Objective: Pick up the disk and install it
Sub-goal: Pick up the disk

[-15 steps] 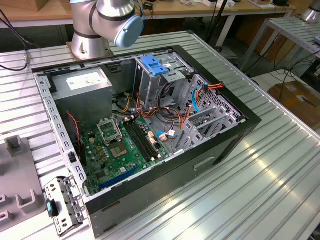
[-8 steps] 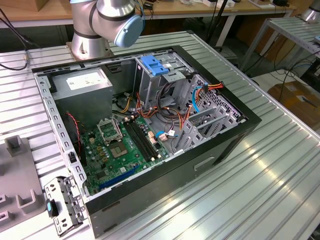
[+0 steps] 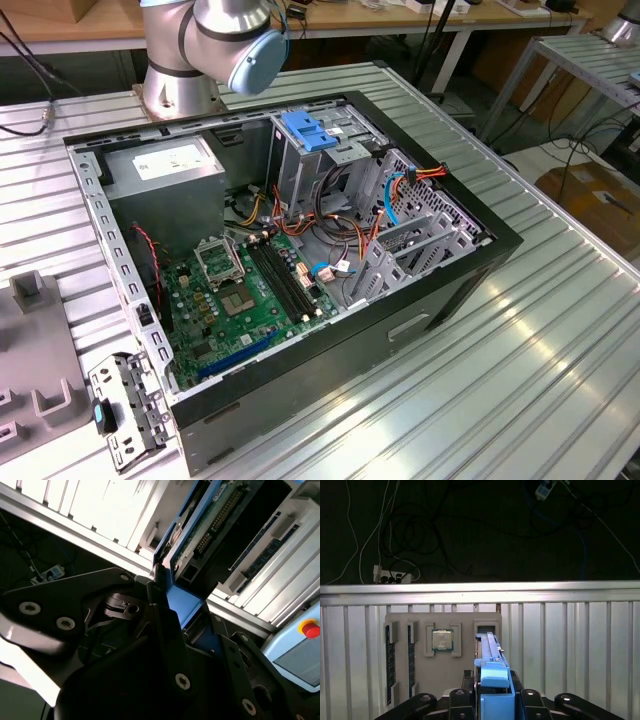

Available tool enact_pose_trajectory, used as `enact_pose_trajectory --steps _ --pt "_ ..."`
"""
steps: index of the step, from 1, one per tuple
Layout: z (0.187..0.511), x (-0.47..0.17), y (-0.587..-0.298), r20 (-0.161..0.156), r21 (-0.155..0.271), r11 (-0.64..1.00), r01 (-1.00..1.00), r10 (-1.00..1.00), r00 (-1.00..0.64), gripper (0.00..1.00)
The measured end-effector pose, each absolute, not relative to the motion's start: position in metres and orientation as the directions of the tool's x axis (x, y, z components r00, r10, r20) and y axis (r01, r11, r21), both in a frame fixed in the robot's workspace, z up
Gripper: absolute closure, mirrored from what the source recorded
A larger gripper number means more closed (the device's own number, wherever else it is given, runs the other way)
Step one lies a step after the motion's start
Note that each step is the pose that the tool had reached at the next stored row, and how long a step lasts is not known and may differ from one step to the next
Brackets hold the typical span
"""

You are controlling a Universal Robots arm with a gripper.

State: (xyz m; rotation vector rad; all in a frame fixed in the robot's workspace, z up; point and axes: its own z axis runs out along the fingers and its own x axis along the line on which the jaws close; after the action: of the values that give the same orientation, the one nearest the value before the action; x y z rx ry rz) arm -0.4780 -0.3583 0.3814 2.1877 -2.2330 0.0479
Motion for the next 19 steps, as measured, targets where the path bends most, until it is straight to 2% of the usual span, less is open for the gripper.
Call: enact_pose_trajectory --steps 19 --pt "0.430 -0.478 -0.358 0.032 -0.012 0.020 -1.000 -0.999 -0.021 0.63"
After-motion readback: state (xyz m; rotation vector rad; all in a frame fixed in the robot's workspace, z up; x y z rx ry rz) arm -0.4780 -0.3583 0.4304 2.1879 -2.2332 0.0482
